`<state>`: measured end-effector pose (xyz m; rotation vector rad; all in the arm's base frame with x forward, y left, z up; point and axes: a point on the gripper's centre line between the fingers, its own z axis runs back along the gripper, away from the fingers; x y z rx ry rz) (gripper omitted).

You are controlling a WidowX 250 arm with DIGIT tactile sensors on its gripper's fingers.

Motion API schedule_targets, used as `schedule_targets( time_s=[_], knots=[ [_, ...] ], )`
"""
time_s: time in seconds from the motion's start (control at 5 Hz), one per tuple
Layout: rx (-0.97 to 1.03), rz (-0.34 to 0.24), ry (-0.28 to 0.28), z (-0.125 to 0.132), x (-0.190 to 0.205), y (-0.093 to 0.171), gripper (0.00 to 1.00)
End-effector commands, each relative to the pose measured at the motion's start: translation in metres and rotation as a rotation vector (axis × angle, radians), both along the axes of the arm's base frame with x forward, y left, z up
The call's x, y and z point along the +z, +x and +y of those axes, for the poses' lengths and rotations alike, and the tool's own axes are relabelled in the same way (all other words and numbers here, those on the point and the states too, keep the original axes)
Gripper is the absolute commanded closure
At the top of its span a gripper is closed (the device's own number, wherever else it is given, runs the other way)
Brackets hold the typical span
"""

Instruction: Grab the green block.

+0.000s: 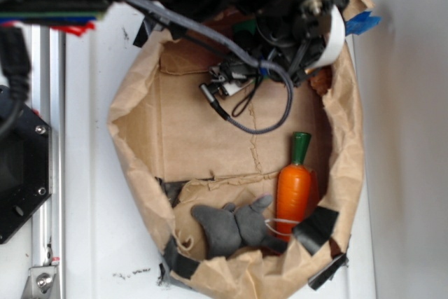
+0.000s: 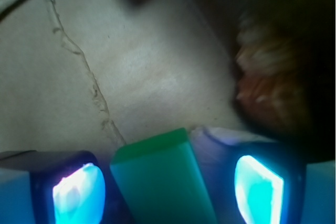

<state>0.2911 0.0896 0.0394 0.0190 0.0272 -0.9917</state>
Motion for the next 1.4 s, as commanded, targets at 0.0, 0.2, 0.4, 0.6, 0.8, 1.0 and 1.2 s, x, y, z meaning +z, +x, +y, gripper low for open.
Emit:
schedule_targets(
  time_s=[0.0,0.2,0.4,0.6,0.8,1.0,1.2],
  knots=[
    [-0.015,0.002,0.039,-0.015,-0.006,0.009,0.0],
    [-0.004,-0.016,0.025,-0.014,-0.005,0.009,1.0],
    [-0.006,-0.024,0.021,-0.014,-0.002,0.007,1.0],
    [0.007,-0.046,0.01,-0.014,0.007,0.009,1.0],
    [-0.002,-0.138,0.018,-0.032,0.036,0.006,1.0],
    [0.116,-0.226,-0.028,-0.077,0.086,-0.002,1.0],
    [0.367,-0.219,-0.012,-0.093,0.115,0.0,1.0]
  ],
)
